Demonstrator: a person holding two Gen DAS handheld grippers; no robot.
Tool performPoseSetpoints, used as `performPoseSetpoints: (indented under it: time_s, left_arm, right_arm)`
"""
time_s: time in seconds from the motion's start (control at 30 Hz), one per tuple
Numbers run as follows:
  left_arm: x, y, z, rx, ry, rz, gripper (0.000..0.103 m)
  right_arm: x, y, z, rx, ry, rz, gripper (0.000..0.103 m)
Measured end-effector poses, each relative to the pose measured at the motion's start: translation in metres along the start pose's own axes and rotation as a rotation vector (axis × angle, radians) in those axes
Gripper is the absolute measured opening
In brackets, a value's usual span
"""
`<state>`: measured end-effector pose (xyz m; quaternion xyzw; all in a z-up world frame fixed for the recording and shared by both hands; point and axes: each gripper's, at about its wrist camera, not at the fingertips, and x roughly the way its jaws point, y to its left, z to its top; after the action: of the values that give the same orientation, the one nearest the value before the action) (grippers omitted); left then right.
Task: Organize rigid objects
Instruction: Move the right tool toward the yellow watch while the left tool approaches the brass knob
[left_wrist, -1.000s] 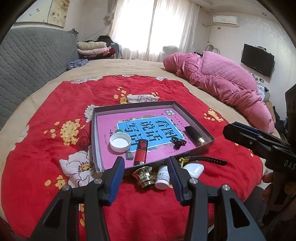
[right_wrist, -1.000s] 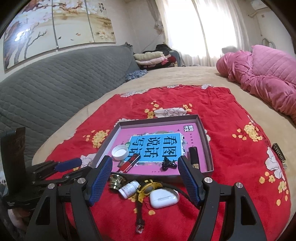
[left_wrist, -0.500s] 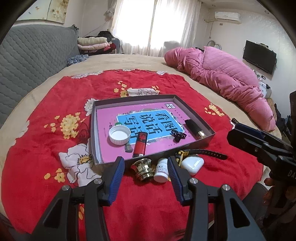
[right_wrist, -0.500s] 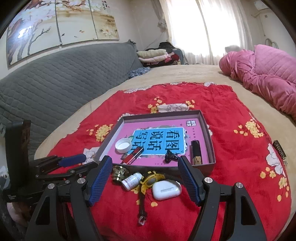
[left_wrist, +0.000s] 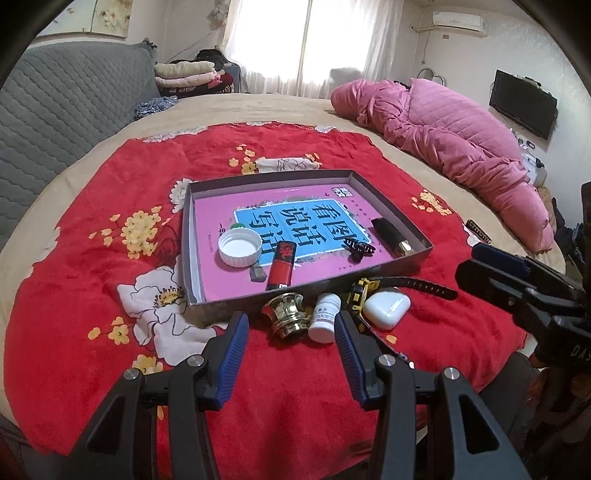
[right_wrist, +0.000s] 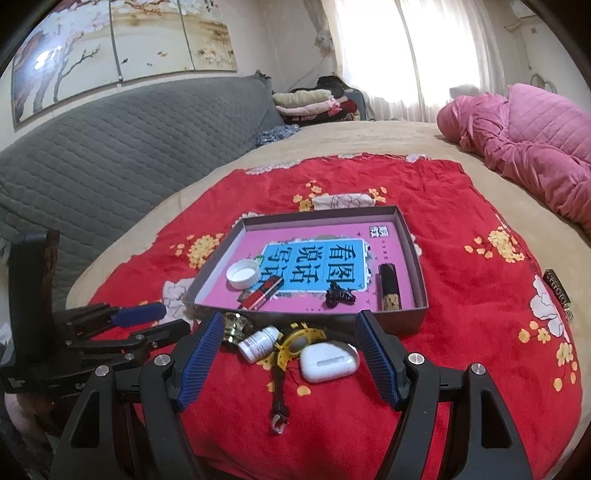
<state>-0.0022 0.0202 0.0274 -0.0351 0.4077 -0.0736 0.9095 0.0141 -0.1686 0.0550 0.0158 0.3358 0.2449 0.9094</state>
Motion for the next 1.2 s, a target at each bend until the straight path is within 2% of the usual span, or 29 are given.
performPoseSetpoints:
  time_s: [0.57,0.77,1.03,1.07,1.2]
  left_arm:
    - [0.018,-0.001,-0.008,-0.004,0.062,-0.012,0.048]
    - [0.033,0.001,-0.011,-0.013,0.096,-0.019,0.048]
    - [0.05,0.004,-0.012,-0.024,0.118,-0.028,0.048]
    - [0.052,0.005,-0.012,-0.027,0.12,-0.032,0.048]
    - [0.059,0.01,-0.011,-0.059,0.13,-0.048,0.048]
  right_arm:
    - [0.04,0.008,-0.022,-0.033,0.165,0.029,0.075]
    - [0.062,0.01,-0.033,-0.049,0.258,0.016,0.075]
    - [0.075,0.014,-0.037,-0.067,0.29,0.014,0.075]
    - [0.076,0.014,-0.037,-0.069,0.291,0.017,0.074]
    - [0.086,0.015,-0.04,-0.074,0.328,0.013,0.056]
